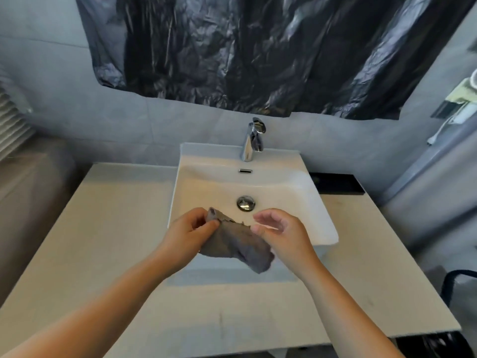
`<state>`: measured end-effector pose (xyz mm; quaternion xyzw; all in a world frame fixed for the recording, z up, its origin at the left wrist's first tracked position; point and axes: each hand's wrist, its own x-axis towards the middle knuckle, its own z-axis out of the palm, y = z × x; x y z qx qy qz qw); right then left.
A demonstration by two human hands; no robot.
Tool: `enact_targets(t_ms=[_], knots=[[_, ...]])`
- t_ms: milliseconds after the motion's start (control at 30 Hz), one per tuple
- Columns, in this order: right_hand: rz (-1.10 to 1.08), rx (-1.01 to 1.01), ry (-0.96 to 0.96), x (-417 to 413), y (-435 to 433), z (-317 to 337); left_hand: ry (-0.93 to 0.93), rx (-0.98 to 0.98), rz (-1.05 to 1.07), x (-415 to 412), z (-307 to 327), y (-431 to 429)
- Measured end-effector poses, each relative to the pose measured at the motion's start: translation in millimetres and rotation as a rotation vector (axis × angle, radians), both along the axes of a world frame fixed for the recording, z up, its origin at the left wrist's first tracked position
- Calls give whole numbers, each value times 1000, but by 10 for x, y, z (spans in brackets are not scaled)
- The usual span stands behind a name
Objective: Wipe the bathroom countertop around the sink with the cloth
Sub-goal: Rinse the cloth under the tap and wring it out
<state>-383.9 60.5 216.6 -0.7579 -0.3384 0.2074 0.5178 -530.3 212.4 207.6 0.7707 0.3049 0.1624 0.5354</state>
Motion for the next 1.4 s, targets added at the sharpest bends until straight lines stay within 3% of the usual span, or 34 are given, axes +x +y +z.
enact_targets(t_ms=[200,567,800,933,1067,1167,1267,1400], knots=[[-66,-72,-84,678,125,-43,112,172,70,506,-68,320],[-101,-248,-372,1702,1144,196,173,67,215,1271,-307,1312],[-146,-318,-543,2077,1693,338,212,32,222,1657,-399,1458],[-48,-286,-638,2199,1779,310,230,59,235,1844,-378,1388],[41,-306,-668,2338,1814,435,210,-33,276,2019,-437,1284],[166,-444,-641,2424,1817,489,191,-112,328,2138,-473,1228],[190,-382,-775,2501,1834,464,167,-199,380,2237,-484,1189],[224,-348,-778,2597,1866,484,128,-307,416,2365,-514,1164]])
